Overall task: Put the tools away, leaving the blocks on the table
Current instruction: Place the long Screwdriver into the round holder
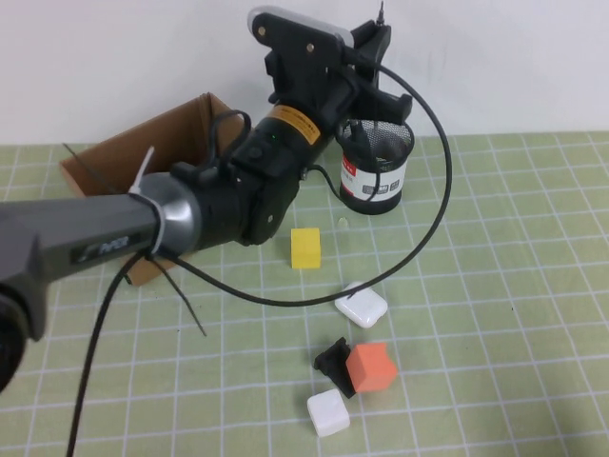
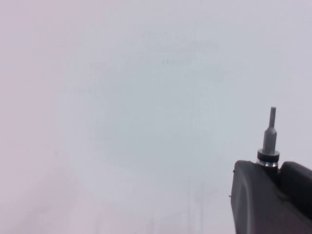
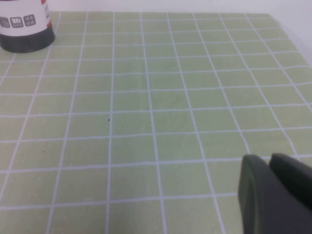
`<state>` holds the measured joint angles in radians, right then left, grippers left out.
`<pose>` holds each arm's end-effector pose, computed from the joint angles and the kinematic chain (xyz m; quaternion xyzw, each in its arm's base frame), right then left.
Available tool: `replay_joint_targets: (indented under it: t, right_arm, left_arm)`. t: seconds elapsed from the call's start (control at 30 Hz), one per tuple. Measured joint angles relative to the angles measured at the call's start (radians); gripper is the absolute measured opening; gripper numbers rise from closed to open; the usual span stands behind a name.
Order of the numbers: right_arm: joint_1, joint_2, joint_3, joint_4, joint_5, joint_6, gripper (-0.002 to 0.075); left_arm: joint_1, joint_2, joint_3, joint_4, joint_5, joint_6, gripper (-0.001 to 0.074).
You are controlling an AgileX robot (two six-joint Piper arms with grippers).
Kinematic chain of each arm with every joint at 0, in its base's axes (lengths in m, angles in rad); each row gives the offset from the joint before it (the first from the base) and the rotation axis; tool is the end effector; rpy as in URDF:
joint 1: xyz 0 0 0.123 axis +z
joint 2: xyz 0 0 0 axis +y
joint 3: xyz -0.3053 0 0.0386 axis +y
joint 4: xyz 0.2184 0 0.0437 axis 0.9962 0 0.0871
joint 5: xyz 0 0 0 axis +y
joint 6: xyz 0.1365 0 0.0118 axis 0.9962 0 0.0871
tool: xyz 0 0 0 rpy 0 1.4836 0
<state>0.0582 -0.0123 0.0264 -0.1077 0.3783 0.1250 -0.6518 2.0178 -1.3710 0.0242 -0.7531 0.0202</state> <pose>0.0441 -0.0029 0.1575 -0.0017 0.8057 0.0086 0.5922 0.3976 -0.3062 0.3111 0.2208 0.5960 -0.2383 0.7344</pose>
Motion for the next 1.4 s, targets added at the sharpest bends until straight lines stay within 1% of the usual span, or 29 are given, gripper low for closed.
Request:
replay_joint_targets:
  t: [0.27, 0.63, 0.7, 0.87, 0.97, 1.1, 1.2, 1.33, 1.4]
  right_arm:
    - [0.000, 0.000, 0.000, 0.000, 0.000, 0.000, -0.0011]
    - [0.000, 0.000, 0.000, 0.000, 0.000, 0.000, -0.0011]
    - [0.000, 0.000, 0.000, 0.000, 0.000, 0.000, -0.0011]
    - [0.000, 0.000, 0.000, 0.000, 0.000, 0.000, -0.0011]
    - [0.000, 0.000, 0.000, 0.000, 0.000, 0.000, -0.0011]
    - [0.000, 0.000, 0.000, 0.000, 0.000, 0.000, -0.0011]
    - [0.000, 0.000, 0.000, -0.002, 0.000, 0.000, -0.0011]
    - [0.000, 0.000, 0.000, -0.002, 0.000, 0.000, -0.0011]
    - [0.000, 0.000, 0.000, -0.002, 0.000, 0.000, -0.0011]
  left_arm:
    - [0.000, 0.093, -0.040, -0.011, -0.039, -0.004, 0.0055]
    - [0.009, 0.182, -0.088, -0.054, -0.030, 0.005, 0.0058]
    - [0.013, 0.186, -0.088, -0.072, -0.028, 0.005, 0.0077]
    - [0.017, 0.186, -0.090, -0.085, -0.028, 0.003, 0.0178]
    - [0.017, 0.186, -0.090, -0.085, -0.019, -0.001, 0.0200]
    - [0.017, 0.186, -0.090, -0.085, -0.004, -0.014, 0.0206]
    - [0.017, 0.167, -0.090, -0.085, 0.061, -0.020, 0.0207]
    - [0.017, 0.087, -0.090, -0.093, 0.214, -0.020, 0.0204]
    - [0.017, 0.028, -0.090, -0.094, 0.311, 0.008, 0.0179]
